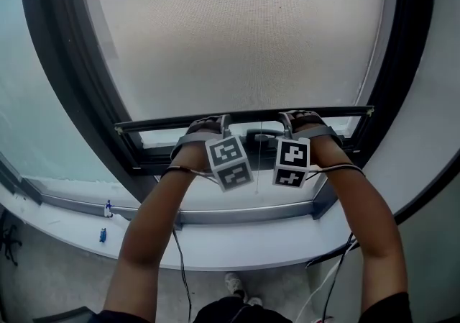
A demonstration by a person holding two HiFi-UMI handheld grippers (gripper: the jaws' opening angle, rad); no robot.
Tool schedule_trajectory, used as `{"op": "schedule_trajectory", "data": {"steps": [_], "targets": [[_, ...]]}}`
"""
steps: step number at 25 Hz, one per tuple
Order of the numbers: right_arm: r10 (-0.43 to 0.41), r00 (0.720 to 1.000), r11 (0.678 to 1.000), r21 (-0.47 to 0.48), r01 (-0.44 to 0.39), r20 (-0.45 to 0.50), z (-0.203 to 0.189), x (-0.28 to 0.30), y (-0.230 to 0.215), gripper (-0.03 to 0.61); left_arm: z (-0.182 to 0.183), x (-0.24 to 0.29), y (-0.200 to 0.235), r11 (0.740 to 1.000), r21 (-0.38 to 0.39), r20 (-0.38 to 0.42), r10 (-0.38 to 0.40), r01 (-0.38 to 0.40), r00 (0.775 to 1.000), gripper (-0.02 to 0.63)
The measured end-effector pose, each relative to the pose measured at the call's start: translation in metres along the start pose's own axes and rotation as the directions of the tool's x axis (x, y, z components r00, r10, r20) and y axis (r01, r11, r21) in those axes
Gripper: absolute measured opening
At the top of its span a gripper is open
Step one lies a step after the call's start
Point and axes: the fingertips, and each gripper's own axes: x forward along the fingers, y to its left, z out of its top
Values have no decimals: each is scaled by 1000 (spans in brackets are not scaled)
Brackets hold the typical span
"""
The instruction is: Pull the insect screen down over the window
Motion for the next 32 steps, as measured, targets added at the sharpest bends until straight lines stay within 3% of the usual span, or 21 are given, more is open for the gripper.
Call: {"op": "schedule_trajectory", "data": {"steps": [4, 8, 13, 22, 27, 32], "targets": [[3, 1000, 1000, 9, -3, 3, 1, 1, 1, 215, 6, -3, -2, 1000, -20, 23, -8, 8, 1000, 267], [13, 1000, 1000, 13, -13, 8, 2, 2, 4, 215, 3, 0, -5, 1000, 0, -3, 0, 0, 1000, 267], [74, 997, 997, 6, -74, 11, 1, 14, 33, 215, -12, 19, -33, 998, 14, -51, -65, 66, 997, 267], [84, 996, 996, 34, -85, 37, 1, 27, 67, 215, -19, 36, -63, 998, -12, -60, -61, 60, 996, 267], [142, 989, 989, 32, -144, 33, 1, 39, 96, 215, -28, 53, -90, 994, -4, -77, -107, 107, 991, 267], [151, 988, 988, 33, -152, 35, 2, 47, 112, 215, -33, 62, -105, 993, -16, -66, -117, 116, 991, 267]]}}
